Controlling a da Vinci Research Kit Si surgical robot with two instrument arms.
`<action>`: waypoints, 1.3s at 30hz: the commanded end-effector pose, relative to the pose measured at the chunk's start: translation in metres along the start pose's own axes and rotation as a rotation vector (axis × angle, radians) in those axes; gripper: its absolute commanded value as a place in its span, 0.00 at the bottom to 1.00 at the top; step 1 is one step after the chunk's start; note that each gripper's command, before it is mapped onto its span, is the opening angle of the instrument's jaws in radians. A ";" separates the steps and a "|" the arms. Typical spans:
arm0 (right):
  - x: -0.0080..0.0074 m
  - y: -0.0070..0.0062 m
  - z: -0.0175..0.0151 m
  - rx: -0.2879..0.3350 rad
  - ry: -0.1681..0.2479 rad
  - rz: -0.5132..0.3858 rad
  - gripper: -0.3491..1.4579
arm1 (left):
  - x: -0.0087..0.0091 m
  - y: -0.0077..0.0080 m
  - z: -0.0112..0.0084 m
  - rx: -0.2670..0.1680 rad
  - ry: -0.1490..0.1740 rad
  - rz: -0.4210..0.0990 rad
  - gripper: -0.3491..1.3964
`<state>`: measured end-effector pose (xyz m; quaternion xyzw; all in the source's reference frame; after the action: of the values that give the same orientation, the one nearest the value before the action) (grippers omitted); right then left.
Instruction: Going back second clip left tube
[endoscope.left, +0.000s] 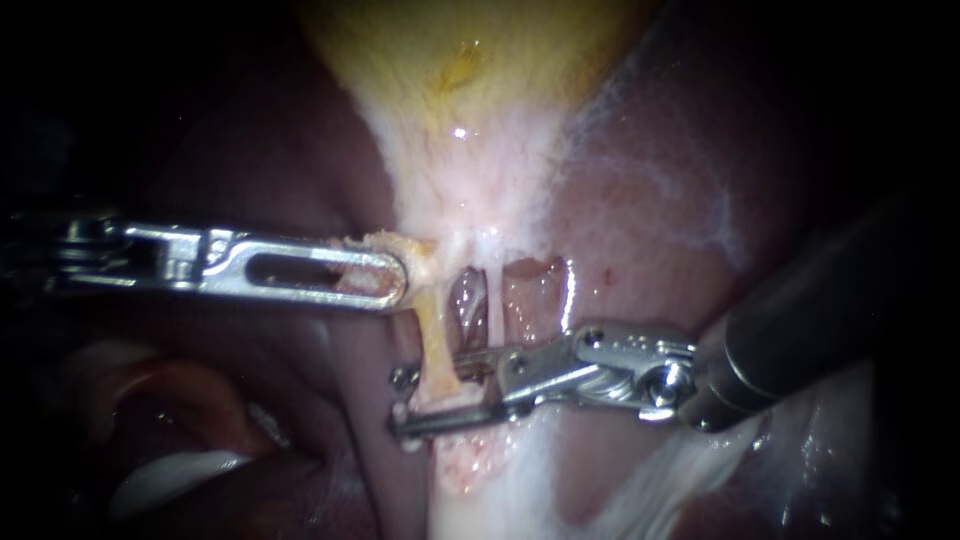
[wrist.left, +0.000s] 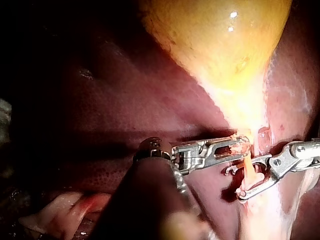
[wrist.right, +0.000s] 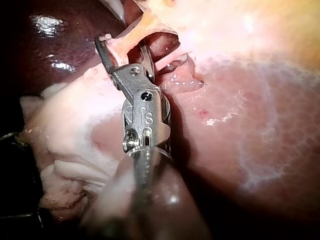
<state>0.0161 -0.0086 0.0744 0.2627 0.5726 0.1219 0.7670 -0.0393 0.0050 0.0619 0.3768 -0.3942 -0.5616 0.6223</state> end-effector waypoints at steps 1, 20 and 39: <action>0.0000 0.0001 -0.0004 -0.003 0.000 -0.001 0.47 | 0.0000 0.0000 0.0000 0.000 0.000 0.000 0.00; 0.0006 -0.0020 -0.0061 0.051 0.003 -0.095 0.47 | 0.0000 0.0002 -0.0002 0.001 0.001 0.001 0.00; 0.0030 -0.0009 -0.0126 0.015 0.008 -0.146 0.47 | 0.0000 0.0003 -0.0002 0.001 0.001 0.001 0.00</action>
<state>0.0047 -0.0043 0.0687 0.2245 0.5947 0.0616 0.7695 -0.0391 0.0050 0.0621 0.3772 -0.3945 -0.5607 0.6227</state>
